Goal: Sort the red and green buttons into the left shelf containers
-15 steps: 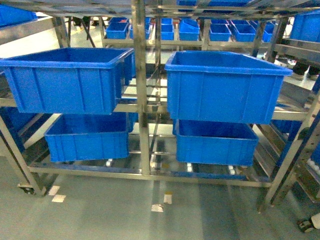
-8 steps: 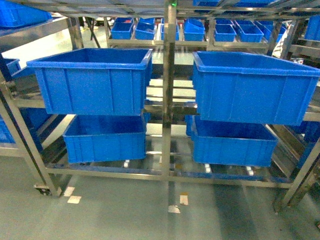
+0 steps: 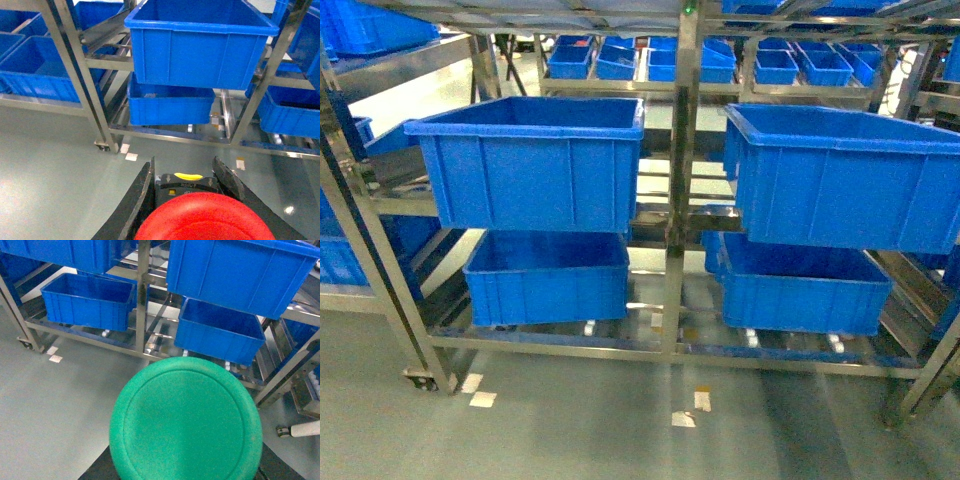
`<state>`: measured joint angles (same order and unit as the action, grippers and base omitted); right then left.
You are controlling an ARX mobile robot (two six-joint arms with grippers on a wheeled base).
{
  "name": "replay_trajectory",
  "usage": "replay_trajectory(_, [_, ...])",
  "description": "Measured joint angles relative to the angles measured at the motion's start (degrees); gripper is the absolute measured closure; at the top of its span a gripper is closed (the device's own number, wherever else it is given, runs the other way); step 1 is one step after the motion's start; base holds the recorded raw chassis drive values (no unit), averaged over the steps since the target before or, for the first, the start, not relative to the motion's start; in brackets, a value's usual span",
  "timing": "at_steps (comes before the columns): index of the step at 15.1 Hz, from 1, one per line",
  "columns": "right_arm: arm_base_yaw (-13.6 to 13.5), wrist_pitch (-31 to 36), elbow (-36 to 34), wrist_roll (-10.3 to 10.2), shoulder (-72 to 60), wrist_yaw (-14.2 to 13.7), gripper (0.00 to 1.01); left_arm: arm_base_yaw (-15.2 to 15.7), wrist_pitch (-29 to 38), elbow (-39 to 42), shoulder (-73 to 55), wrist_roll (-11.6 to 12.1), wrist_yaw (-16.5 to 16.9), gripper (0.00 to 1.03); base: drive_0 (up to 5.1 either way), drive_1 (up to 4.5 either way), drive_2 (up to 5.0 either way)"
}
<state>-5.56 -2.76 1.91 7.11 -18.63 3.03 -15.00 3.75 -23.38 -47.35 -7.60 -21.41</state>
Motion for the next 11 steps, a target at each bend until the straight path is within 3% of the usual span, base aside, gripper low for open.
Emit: replay_trajectory(11, [0.00,0.15,0.00,0.00,0.02,-0.07,0.67,-0.26,-0.07,0.04,0.02,0.00,0.44,0.74,0.1,4.13,-4.0])
